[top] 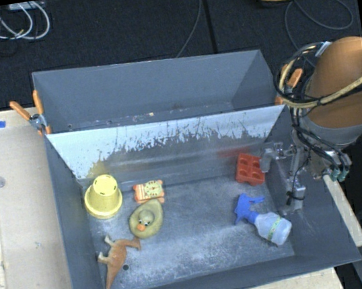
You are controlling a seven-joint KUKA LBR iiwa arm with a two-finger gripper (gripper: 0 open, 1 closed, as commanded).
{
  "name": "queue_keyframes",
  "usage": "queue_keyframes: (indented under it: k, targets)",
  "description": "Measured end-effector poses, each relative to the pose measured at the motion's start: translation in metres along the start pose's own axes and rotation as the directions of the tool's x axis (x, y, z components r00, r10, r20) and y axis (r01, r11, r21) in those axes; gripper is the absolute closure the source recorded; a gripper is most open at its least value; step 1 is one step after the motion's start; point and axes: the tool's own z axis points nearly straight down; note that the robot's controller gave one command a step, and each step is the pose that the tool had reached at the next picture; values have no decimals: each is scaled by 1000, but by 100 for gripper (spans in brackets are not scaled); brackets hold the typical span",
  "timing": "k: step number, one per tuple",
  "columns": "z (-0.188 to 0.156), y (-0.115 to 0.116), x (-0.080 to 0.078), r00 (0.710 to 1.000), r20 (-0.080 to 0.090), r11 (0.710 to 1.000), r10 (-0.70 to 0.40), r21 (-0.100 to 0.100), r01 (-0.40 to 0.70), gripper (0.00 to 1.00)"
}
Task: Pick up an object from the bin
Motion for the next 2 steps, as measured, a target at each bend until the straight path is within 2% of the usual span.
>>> queue_keyframes:
  k: [1, 2]
  targets:
    - [-5, 0, -1, 1000, 9, 1000, -3, 1, 3, 0]
    - [16, 5, -10, 997, 13, 997, -81, 3, 81, 0]
